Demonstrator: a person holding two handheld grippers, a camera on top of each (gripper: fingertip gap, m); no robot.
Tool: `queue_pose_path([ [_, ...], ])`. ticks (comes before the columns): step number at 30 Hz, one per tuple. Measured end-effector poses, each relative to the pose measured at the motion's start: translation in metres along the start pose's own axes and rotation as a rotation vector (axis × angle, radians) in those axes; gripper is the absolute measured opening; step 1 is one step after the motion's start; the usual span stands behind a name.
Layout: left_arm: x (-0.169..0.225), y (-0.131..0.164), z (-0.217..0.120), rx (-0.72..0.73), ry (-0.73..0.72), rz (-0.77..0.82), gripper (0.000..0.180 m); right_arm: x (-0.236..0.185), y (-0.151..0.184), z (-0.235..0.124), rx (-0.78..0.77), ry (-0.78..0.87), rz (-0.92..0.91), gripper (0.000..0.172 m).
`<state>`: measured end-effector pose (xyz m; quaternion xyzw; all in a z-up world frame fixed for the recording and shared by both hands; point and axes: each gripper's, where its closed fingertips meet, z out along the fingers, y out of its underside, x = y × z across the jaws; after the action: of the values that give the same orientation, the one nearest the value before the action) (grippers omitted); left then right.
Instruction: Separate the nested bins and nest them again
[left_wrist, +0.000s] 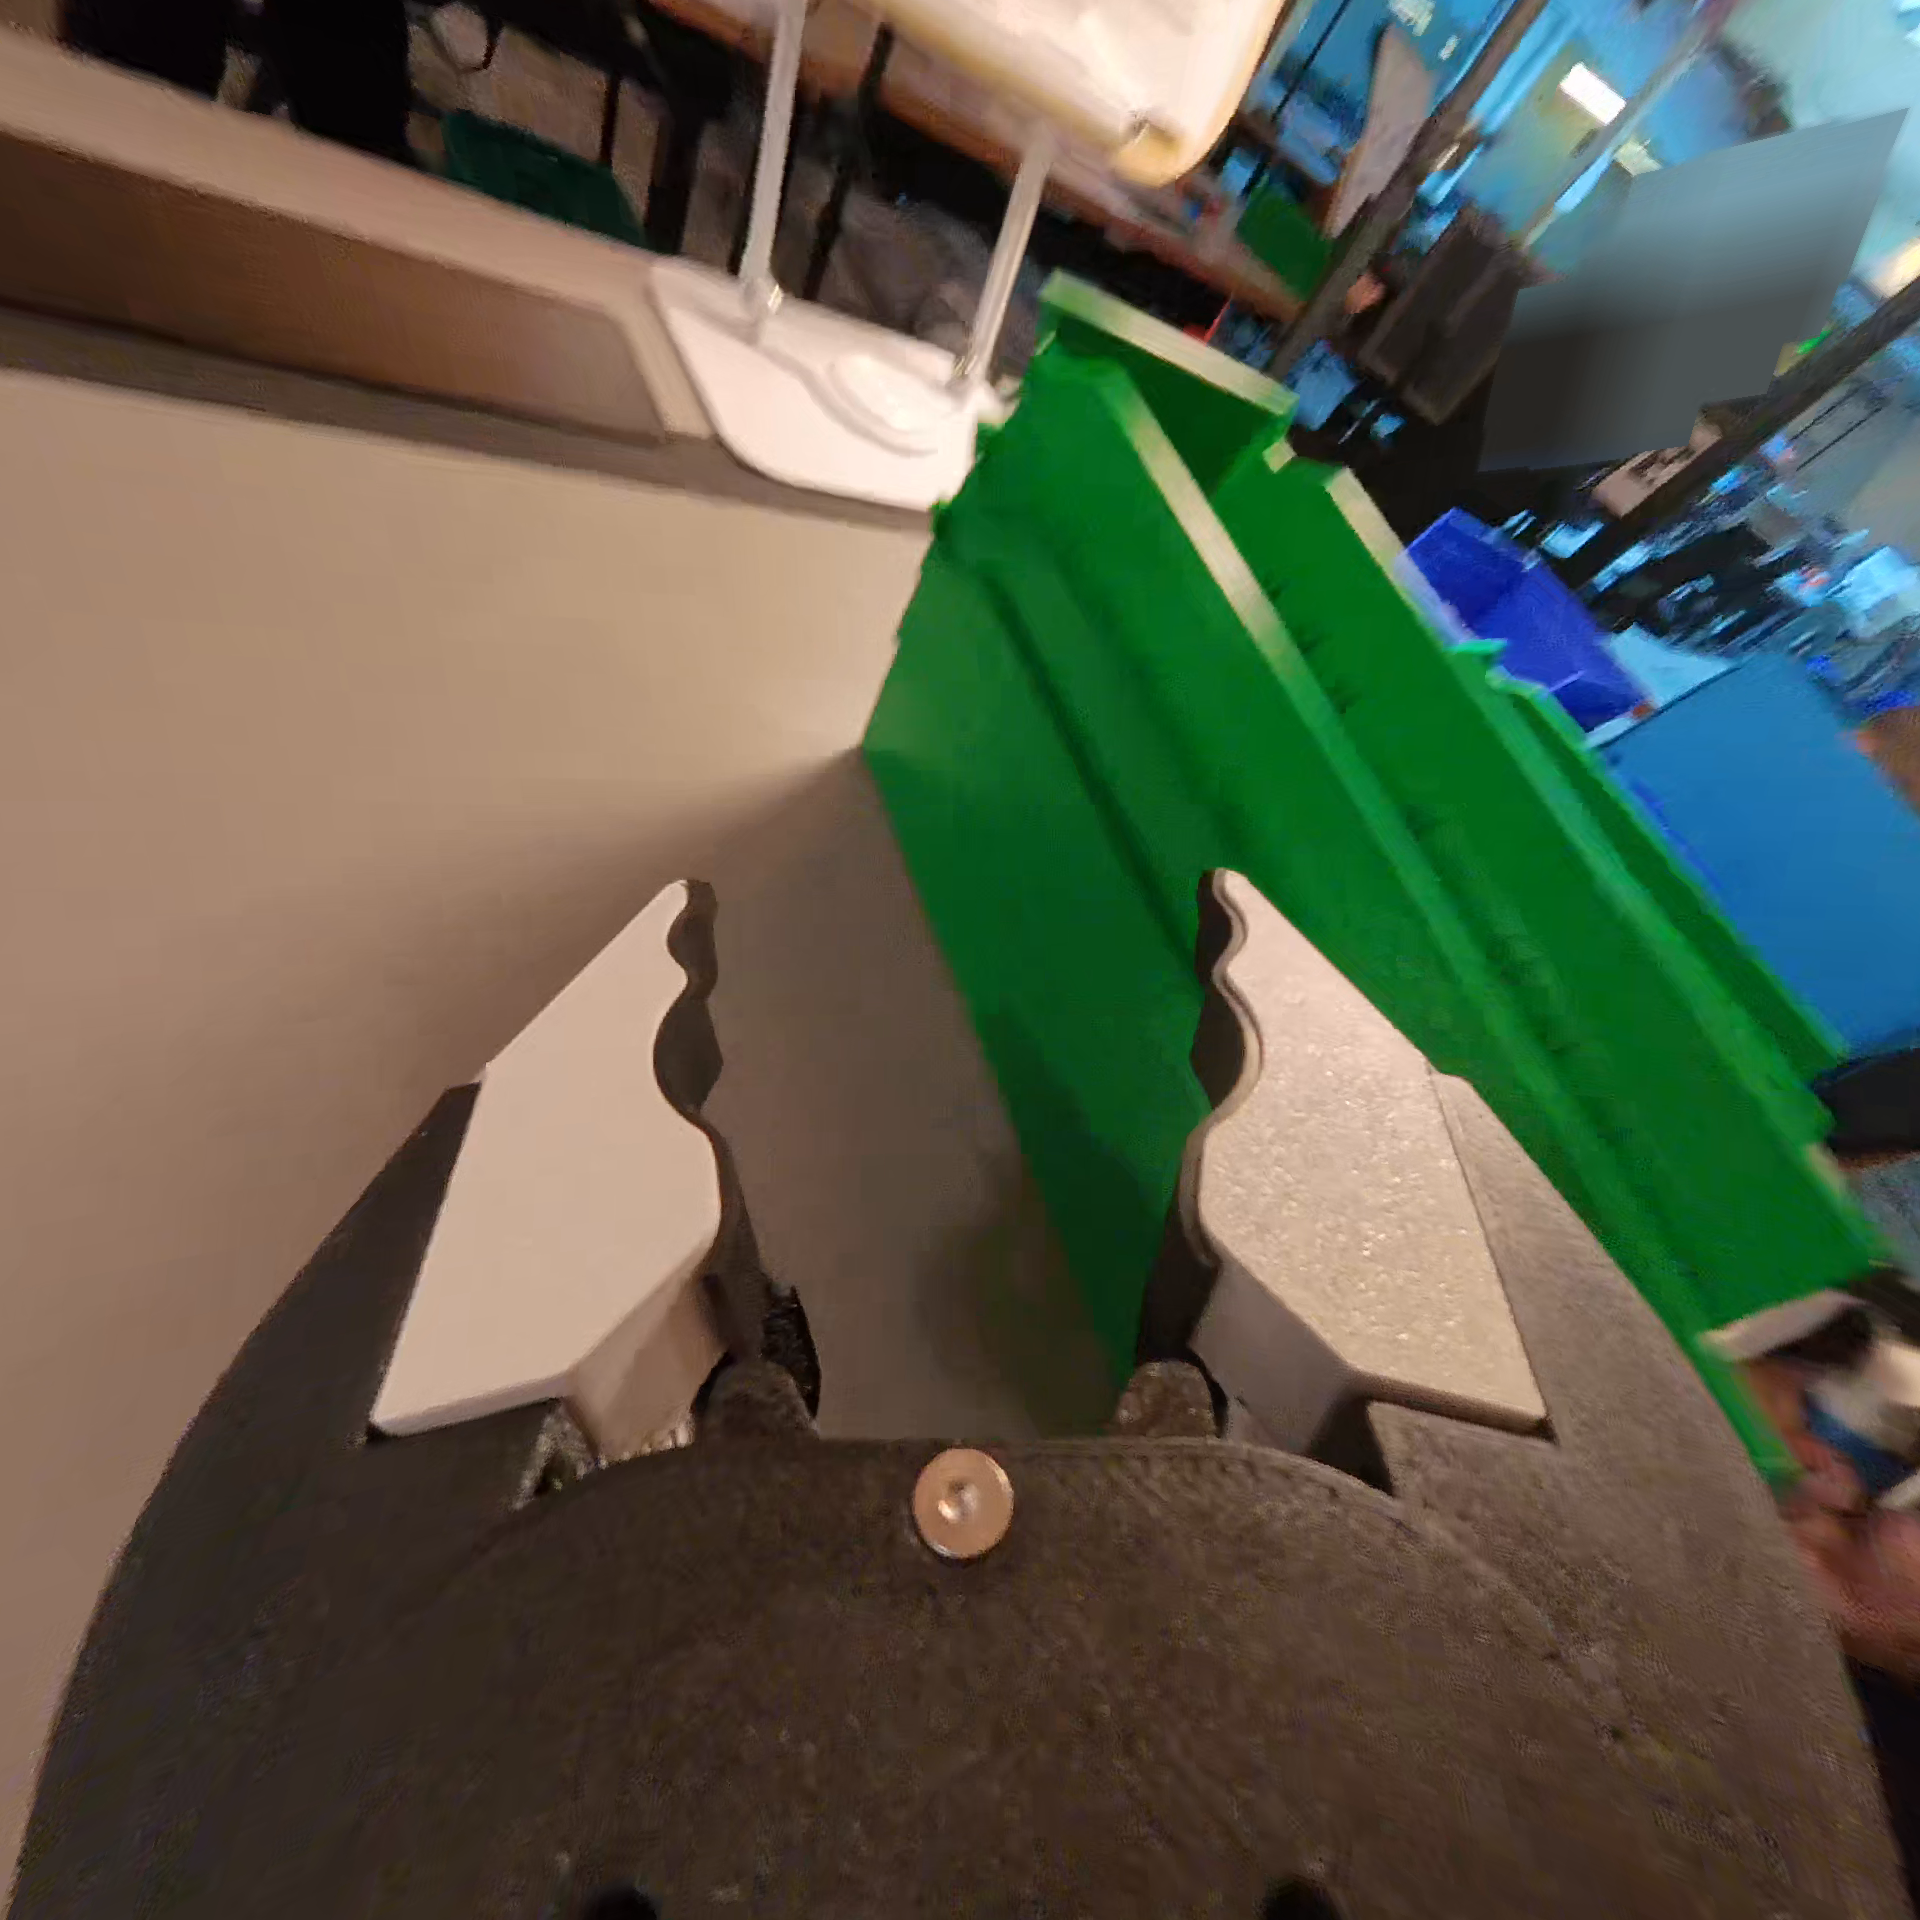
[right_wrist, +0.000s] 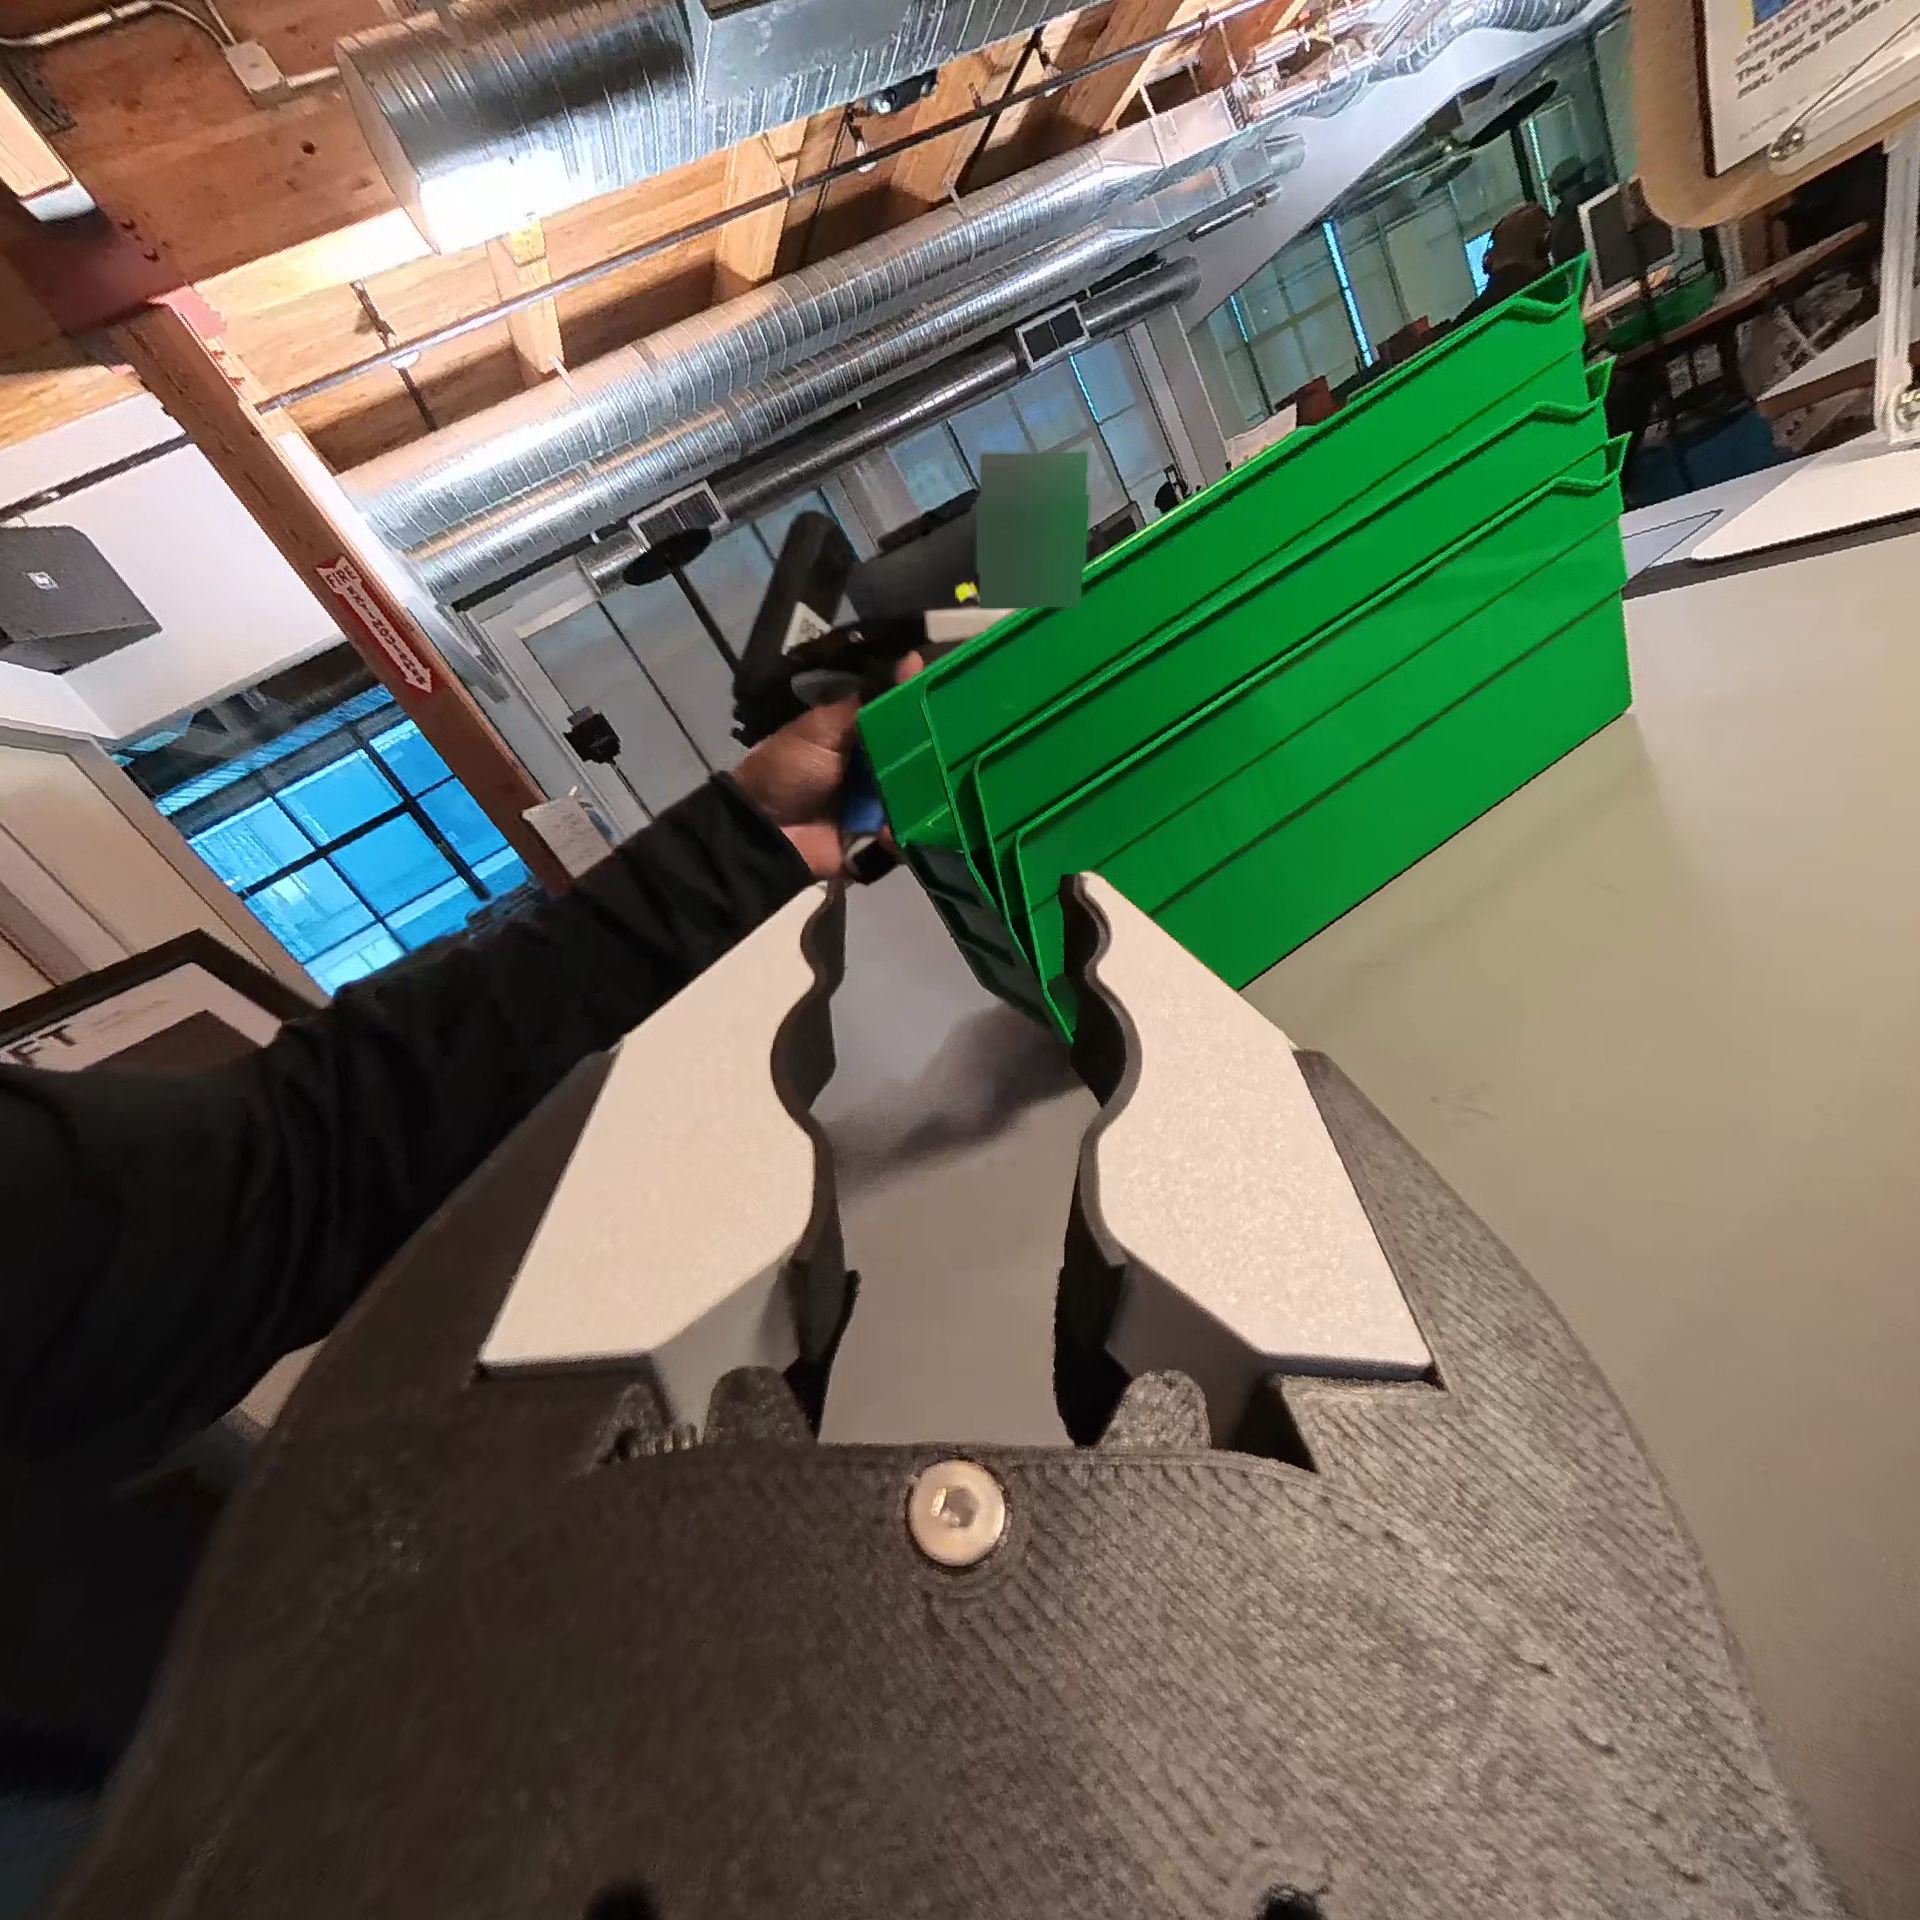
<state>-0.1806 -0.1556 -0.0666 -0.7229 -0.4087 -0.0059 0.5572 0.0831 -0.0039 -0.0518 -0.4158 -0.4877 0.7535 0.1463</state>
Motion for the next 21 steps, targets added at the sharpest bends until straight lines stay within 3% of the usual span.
queue_pose_path([
  [2, -0.011, 0.023, 0.016, -0.070, -0.001, 0.010, 0.092, 0.000, 0.003, 0.002, -0.021, 0.008, -0.014, 0.043],
  [5, 0.001, 0.051, 0.037, -0.148, 0.066, 0.022, 0.094, -0.002, 0.009, 0.006, -0.059, 0.014, -0.039, 0.043],
  [9, 0.017, 0.058, 0.053, -0.125, 0.093, 0.097, 0.072, -0.009, 0.013, 0.010, -0.111, -0.002, -0.065, 0.051],
  [14, 0.049, 0.071, 0.074, -0.149, 0.210, 0.096, 0.078, -0.020, -0.024, 0.001, -0.089, 0.058, -0.159, 0.064],
  [17, 0.064, 0.087, 0.084, -0.207, 0.243, 0.147, 0.098, -0.009, -0.070, -0.017, -0.079, 0.218, -0.302, 0.080],
  [21, 0.062, 0.091, 0.078, -0.184, 0.166, 0.208, 0.105, 0.057, -0.117, -0.055, -0.235, 0.611, -0.382, 0.126],
])
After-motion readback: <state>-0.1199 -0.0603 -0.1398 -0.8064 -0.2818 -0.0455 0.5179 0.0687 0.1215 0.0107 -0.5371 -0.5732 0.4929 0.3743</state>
